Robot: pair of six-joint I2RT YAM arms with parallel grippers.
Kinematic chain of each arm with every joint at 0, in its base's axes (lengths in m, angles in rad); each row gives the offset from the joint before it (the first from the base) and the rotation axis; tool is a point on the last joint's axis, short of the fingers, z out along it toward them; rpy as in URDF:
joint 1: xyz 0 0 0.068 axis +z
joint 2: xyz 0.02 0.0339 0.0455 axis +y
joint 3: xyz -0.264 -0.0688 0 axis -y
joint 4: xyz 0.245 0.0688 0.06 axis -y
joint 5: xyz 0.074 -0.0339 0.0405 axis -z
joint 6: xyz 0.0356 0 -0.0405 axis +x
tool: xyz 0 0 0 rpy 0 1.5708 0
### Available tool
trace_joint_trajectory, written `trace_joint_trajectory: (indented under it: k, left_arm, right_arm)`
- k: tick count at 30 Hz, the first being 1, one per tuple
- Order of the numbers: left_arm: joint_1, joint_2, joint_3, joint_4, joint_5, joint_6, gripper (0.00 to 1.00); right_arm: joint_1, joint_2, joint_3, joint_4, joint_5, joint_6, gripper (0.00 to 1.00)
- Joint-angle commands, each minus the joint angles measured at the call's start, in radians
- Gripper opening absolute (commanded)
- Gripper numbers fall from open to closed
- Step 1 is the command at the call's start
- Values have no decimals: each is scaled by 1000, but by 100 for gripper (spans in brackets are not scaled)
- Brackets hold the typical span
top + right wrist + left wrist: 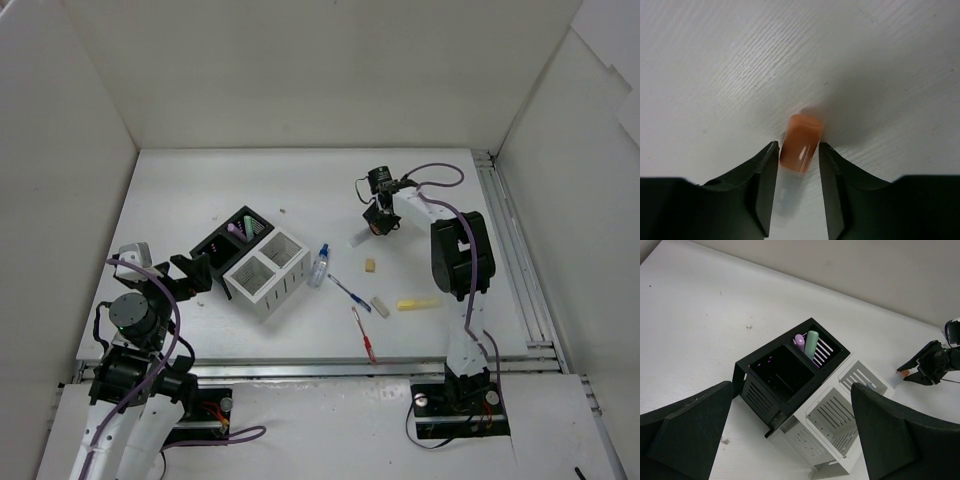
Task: Sort the stationery into containers
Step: Pick up the pen from the center of the board, then place the pen in the storage box.
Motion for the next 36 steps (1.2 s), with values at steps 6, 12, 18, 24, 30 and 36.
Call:
trace_joint_trajectory:
  k: [6, 12, 18, 24, 30, 36]
  left_arm:
    - [-3, 0, -2, 39, -7, -9, 100]
    - [-3, 0, -6, 44, -4, -13, 100]
    - [-3, 15, 5, 39, 16, -32, 100]
    - [-3, 43, 13, 32, 28, -52, 100]
    - [-3, 40, 14, 19, 15, -78, 100]
    - [-3, 17, 11, -2, -15, -102, 100]
  right_arm:
    - [-27, -15, 42, -50, 101, -62, 10]
    - [60, -132, 102, 5, 295, -306, 3]
    - [201, -276, 85, 391, 245, -636, 0]
    - [373, -318, 36, 817, 83, -912, 0]
    - [484, -220, 94, 1012, -94, -1044, 0]
    - [536, -100, 172, 1068, -204, -1036, 0]
